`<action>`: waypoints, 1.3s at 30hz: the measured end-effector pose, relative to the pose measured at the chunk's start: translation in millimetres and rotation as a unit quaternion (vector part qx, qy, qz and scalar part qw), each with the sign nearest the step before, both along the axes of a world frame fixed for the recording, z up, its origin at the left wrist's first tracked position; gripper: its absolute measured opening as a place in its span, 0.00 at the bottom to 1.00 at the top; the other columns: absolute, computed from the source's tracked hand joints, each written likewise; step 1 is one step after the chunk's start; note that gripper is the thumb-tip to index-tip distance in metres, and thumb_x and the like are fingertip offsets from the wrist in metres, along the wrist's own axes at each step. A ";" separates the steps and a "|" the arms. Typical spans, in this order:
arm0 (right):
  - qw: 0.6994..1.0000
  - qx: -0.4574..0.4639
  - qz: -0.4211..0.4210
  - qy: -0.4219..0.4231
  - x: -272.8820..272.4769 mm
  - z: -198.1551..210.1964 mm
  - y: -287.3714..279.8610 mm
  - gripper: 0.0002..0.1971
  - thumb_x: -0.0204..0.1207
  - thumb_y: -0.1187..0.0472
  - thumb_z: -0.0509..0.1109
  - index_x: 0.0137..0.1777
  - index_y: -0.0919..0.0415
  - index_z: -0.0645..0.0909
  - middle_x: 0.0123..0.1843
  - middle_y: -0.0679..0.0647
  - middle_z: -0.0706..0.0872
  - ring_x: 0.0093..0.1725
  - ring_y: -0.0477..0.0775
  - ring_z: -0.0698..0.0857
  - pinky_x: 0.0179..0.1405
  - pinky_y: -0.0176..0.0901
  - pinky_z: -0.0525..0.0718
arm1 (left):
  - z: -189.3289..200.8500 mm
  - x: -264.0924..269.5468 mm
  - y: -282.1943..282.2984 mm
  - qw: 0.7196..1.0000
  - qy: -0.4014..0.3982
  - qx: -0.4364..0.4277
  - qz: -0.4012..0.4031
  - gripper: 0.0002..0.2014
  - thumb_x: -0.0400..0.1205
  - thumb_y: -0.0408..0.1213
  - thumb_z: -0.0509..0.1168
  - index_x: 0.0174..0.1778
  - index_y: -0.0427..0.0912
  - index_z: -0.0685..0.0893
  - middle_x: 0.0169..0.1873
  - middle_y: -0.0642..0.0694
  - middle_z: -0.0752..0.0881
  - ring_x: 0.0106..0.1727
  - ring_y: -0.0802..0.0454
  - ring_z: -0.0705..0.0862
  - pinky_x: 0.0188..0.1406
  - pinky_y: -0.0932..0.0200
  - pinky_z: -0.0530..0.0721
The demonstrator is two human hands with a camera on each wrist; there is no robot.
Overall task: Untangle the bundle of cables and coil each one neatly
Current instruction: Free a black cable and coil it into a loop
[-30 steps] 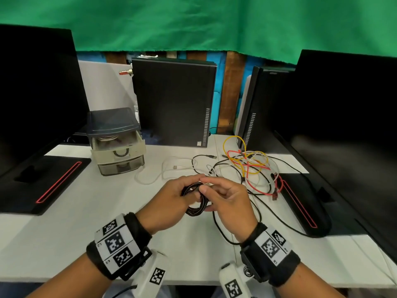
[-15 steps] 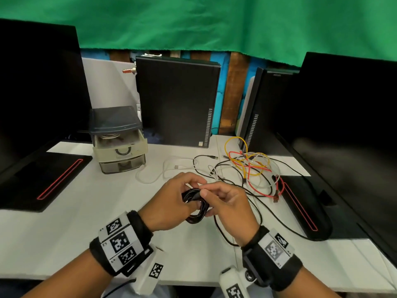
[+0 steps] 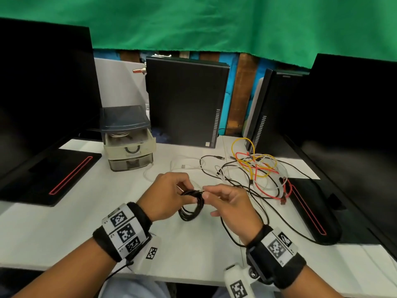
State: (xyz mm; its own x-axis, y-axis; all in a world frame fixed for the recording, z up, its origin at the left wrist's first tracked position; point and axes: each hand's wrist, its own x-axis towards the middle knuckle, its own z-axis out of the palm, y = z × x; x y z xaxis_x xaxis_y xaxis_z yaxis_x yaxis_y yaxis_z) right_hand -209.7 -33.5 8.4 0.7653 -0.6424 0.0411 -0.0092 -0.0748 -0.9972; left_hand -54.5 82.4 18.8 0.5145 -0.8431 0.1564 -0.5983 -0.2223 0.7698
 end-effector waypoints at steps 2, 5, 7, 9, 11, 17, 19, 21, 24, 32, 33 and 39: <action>1.000 -0.009 0.002 0.018 3.1 -0.3 0.3 0.05 0.77 0.59 0.77 0.50 0.50 0.91 0.51 0.53 0.92 0.52 0.55 0.90 0.38 0.41 0.88 | -10.3 30.4 -5.0 0.998 -0.006 0.036 0.060 0.08 0.71 0.34 0.82 0.37 0.45 0.88 0.36 0.50 0.91 0.37 0.53 0.89 0.34 0.65 0.83; 1.000 0.002 -0.008 0.027 3.0 0.1 -2.6 0.03 0.78 0.59 0.76 0.45 0.50 0.90 0.48 0.53 0.92 0.53 0.57 0.90 0.37 0.40 0.87 | -25.3 76.8 -7.1 0.985 -0.022 0.128 0.117 0.09 0.70 0.32 0.82 0.37 0.45 0.88 0.37 0.48 0.90 0.40 0.49 0.88 0.34 0.65 0.80; 0.999 -0.002 -0.017 0.031 2.1 0.3 -6.3 0.04 0.78 0.61 0.76 0.43 0.52 0.90 0.46 0.54 0.92 0.53 0.58 0.90 0.36 0.40 0.87 | -35.3 98.2 -4.7 0.975 -0.044 0.190 0.110 0.09 0.70 0.34 0.83 0.39 0.48 0.90 0.40 0.50 0.90 0.45 0.49 0.88 0.42 0.63 0.82; 0.999 -0.005 -0.025 0.031 1.1 1.4 -9.1 0.04 0.78 0.61 0.75 0.43 0.55 0.90 0.46 0.57 0.91 0.52 0.61 0.90 0.35 0.41 0.87 | -41.6 109.0 -1.5 0.964 -0.064 0.243 0.086 0.12 0.70 0.37 0.82 0.48 0.50 0.92 0.45 0.52 0.91 0.50 0.52 0.87 0.50 0.63 0.82; 0.999 -0.009 -0.029 0.029 0.6 2.2 -11.8 0.03 0.78 0.62 0.75 0.44 0.58 0.90 0.46 0.59 0.91 0.51 0.62 0.89 0.35 0.42 0.86 | -45.0 114.6 -0.3 0.959 -0.073 0.263 0.070 0.18 0.71 0.40 0.82 0.57 0.50 0.91 0.50 0.52 0.89 0.54 0.53 0.86 0.56 0.62 0.80; 0.999 -0.013 -0.024 0.039 -0.9 -0.6 -12.4 0.03 0.78 0.63 0.75 0.43 0.59 0.89 0.46 0.61 0.91 0.47 0.60 0.91 0.33 0.42 0.85 | -48.6 117.0 3.2 0.966 -0.059 0.244 0.065 0.21 0.74 0.47 0.79 0.63 0.51 0.89 0.57 0.51 0.90 0.59 0.53 0.85 0.67 0.54 0.82; 0.999 -0.015 -0.018 0.045 -1.3 -1.0 -11.5 0.03 0.78 0.63 0.75 0.44 0.59 0.89 0.47 0.63 0.91 0.44 0.55 0.90 0.32 0.40 0.85 | -49.9 117.7 4.0 0.965 -0.057 0.245 0.075 0.22 0.76 0.47 0.78 0.66 0.49 0.87 0.59 0.51 0.89 0.60 0.53 0.85 0.69 0.54 0.81; 0.999 -0.018 -0.013 0.047 -1.3 -1.0 -11.0 0.03 0.78 0.63 0.75 0.44 0.59 0.89 0.47 0.63 0.90 0.42 0.52 0.90 0.32 0.41 0.85 | -50.5 118.1 5.6 0.962 -0.056 0.252 0.087 0.24 0.76 0.45 0.77 0.68 0.47 0.86 0.60 0.50 0.88 0.61 0.52 0.85 0.68 0.55 0.80; 0.998 -0.020 -0.004 0.055 -0.7 -1.1 -10.2 0.03 0.79 0.62 0.74 0.45 0.59 0.89 0.47 0.63 0.91 0.40 0.50 0.89 0.33 0.41 0.85 | -50.6 113.9 7.3 0.946 -0.108 0.296 0.080 0.20 0.76 0.44 0.77 0.63 0.46 0.87 0.58 0.49 0.87 0.58 0.51 0.84 0.60 0.58 0.82; 0.996 -0.046 0.022 0.068 3.2 -6.5 -0.6 0.02 0.79 0.62 0.75 0.45 0.57 0.89 0.45 0.61 0.91 0.41 0.52 0.88 0.34 0.40 0.84 | -41.1 77.7 0.5 0.937 -0.163 0.306 0.038 0.11 0.88 0.45 0.61 0.61 0.43 0.75 0.57 0.42 0.83 0.54 0.46 0.81 0.51 0.55 0.77; 0.996 -0.059 0.023 0.065 4.1 -7.8 1.5 0.01 0.78 0.59 0.76 0.47 0.54 0.89 0.46 0.59 0.91 0.43 0.51 0.88 0.37 0.41 0.85 | -35.5 68.6 -1.2 0.952 -0.139 0.271 0.035 0.08 0.89 0.43 0.59 0.59 0.43 0.72 0.54 0.41 0.84 0.51 0.46 0.81 0.47 0.55 0.76; 0.978 -0.195 0.031 0.066 2.6 -6.5 15.2 0.27 0.80 0.43 0.70 0.79 0.34 0.69 0.65 0.33 0.81 0.55 0.35 0.84 0.54 0.33 0.84 | -9.0 -8.7 -3.2 0.995 -0.009 0.098 -0.033 0.03 0.89 0.34 0.56 0.57 0.43 0.72 0.46 0.44 0.87 0.47 0.46 0.86 0.48 0.49 0.84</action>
